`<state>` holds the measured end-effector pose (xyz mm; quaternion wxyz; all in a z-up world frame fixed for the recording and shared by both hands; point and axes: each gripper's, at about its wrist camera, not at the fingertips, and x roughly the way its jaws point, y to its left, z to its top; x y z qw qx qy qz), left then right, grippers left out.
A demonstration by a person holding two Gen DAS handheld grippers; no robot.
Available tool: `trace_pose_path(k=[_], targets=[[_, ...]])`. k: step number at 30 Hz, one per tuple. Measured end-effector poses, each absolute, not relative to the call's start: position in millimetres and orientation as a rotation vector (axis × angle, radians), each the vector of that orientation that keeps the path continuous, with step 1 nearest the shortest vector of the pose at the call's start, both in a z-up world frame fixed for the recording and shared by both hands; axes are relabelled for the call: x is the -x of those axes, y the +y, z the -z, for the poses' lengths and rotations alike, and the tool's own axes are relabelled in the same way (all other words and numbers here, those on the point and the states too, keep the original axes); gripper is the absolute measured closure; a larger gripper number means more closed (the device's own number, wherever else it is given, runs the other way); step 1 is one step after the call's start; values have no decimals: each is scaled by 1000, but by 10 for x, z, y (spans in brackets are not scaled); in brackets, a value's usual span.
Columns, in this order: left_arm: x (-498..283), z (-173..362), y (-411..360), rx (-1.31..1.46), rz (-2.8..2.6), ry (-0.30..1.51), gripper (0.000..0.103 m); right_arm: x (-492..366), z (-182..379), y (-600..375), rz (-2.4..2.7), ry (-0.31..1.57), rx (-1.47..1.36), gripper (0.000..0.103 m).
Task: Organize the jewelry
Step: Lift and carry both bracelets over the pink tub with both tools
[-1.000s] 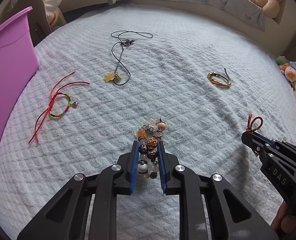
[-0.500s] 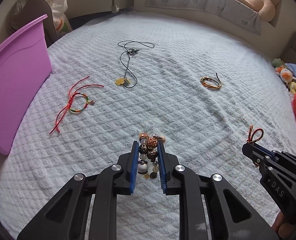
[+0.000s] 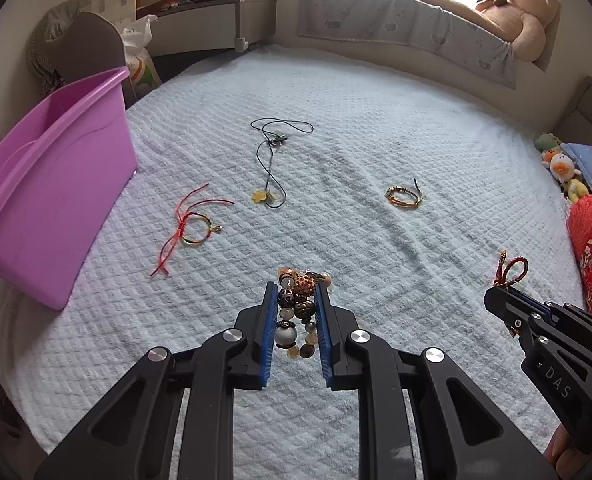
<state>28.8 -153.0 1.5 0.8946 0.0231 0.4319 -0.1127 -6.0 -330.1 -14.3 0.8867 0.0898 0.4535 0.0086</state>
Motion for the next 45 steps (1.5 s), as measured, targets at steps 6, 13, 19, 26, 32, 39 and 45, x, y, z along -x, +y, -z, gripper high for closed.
trace_pose_path(k=[6,13,19,26,32,39,45], targets=[[-168,-514,-1372,-36,196,877,84,150,-387,-3143,-66,913,-169,93],[-67,-1128,-1052,4,154,849,84,172,-1000,-2820,-138,888,-153,93],[-85,-1534,-584,30,122,827,84,83,-1421,-2345,-206,868,-115,93],[-211,-1799,211,-12,123,794,84,-112,-1629,-1622,-219,838,-151,93],[-474,-1814,846,-70,212,803,84,-261,-1718,-980,-108,826,-192,93],[-821,-1947,1381,-98,251,784,84,-512,-1827,-381,-72,830,-215,93],[-1013,-1929,1731,-61,237,773,84,-810,-1894,21,-119,812,-167,93]])
